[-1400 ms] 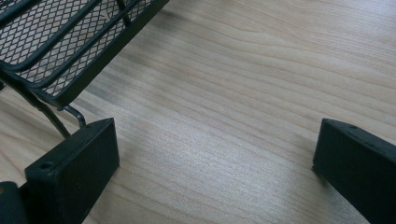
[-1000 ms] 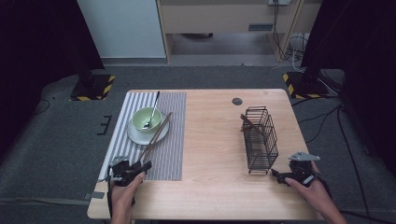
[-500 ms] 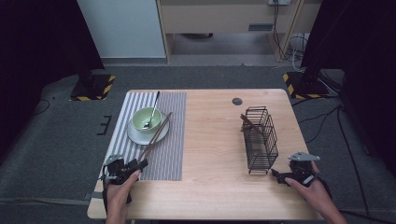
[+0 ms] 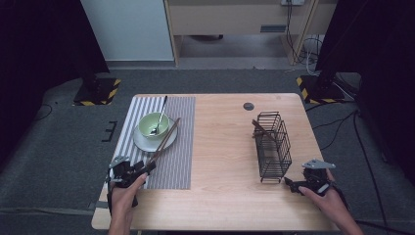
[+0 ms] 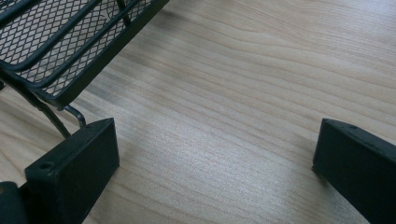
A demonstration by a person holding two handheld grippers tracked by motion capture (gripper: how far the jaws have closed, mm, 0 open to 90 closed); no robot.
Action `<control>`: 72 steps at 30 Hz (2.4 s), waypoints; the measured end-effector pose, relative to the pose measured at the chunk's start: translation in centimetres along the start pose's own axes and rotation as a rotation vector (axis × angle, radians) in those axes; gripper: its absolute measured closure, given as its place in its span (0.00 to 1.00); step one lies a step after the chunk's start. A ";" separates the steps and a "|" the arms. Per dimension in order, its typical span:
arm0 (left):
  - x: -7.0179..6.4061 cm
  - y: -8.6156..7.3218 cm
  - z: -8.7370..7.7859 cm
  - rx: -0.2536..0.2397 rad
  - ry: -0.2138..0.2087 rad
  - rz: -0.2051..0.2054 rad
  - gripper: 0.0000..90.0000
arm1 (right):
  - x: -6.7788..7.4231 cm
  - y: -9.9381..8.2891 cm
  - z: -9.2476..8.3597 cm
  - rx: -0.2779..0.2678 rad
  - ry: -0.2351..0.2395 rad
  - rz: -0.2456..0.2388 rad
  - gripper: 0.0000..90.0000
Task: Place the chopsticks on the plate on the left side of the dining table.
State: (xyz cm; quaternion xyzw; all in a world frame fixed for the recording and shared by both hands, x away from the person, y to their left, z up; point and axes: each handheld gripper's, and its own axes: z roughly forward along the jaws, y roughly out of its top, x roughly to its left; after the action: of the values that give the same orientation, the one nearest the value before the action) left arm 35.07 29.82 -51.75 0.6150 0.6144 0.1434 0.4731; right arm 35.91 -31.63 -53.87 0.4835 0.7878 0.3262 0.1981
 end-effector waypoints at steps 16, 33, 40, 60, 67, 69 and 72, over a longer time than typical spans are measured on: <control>-0.8 1.0 2.4 0.048 -0.014 0.041 0.39 | 0.0 0.0 0.0 0.000 0.000 0.000 0.00; -1.5 0.3 3.5 0.086 0.024 0.105 0.44 | 0.0 0.0 0.0 0.000 0.000 0.000 0.00; -1.4 0.1 3.4 0.080 0.029 0.106 0.47 | 0.0 0.0 0.0 0.000 0.000 0.000 0.00; -1.3 0.3 3.4 0.104 0.081 0.120 0.78 | 0.0 0.0 0.0 0.000 -0.002 0.002 0.00; -1.2 0.3 3.2 0.104 0.082 0.120 0.81 | 0.0 0.0 0.0 0.001 -0.002 0.003 0.00; -1.2 0.3 3.2 0.103 0.083 0.120 0.81 | 0.0 0.0 0.0 0.001 -0.002 0.004 0.00; -1.2 0.3 3.2 0.107 0.081 0.121 0.82 | 0.0 0.0 0.0 0.000 -0.002 0.004 0.00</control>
State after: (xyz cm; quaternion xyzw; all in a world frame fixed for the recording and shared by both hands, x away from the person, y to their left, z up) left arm 37.45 27.51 -52.75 0.6690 0.6015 0.1635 0.4048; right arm 35.90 -31.58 -53.87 0.4855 0.7866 0.3258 0.1983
